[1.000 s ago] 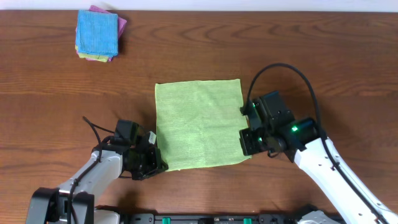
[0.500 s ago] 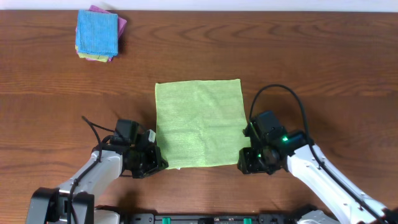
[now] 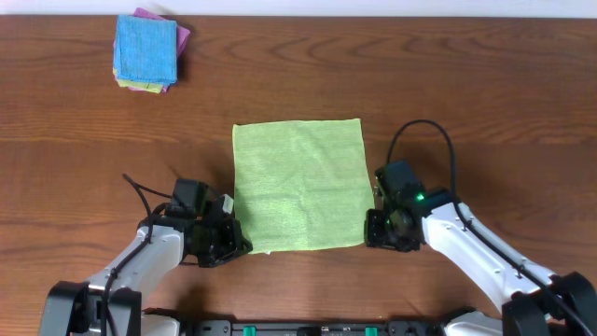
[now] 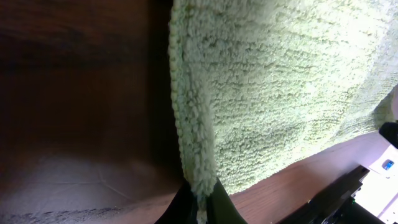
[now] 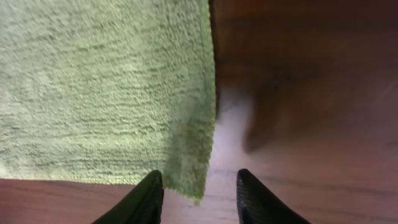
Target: Fold the cloth
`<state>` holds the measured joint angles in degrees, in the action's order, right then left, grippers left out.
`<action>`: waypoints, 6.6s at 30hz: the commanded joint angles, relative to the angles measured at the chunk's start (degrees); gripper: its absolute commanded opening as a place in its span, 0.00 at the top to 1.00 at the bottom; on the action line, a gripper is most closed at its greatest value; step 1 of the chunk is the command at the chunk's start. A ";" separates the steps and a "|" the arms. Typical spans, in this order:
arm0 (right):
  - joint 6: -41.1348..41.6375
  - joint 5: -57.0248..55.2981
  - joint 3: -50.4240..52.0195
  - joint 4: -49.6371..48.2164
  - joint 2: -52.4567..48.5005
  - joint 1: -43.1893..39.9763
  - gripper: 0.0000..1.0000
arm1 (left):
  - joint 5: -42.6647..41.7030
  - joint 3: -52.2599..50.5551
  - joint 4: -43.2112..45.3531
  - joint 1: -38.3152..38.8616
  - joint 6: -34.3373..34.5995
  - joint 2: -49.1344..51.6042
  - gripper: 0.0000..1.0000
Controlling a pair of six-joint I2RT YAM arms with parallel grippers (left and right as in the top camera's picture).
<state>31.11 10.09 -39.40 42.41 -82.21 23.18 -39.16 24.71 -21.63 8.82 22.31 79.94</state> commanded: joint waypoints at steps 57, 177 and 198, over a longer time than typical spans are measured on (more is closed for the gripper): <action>-6.10 3.72 -41.83 -10.10 -30.05 -10.82 0.99 | 18.51 35.98 14.25 -3.39 2.60 20.96 0.94; -16.00 -9.66 -45.16 2.86 -28.81 -1.18 0.98 | 32.24 48.94 -13.86 3.32 -4.50 38.47 0.94; -15.91 -6.60 -45.24 13.97 -31.91 -0.61 0.90 | 32.17 48.94 -11.72 3.30 -4.48 38.47 0.94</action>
<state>15.09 2.79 -84.31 56.31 -114.83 21.82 -10.37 75.57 -33.98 12.49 17.80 115.94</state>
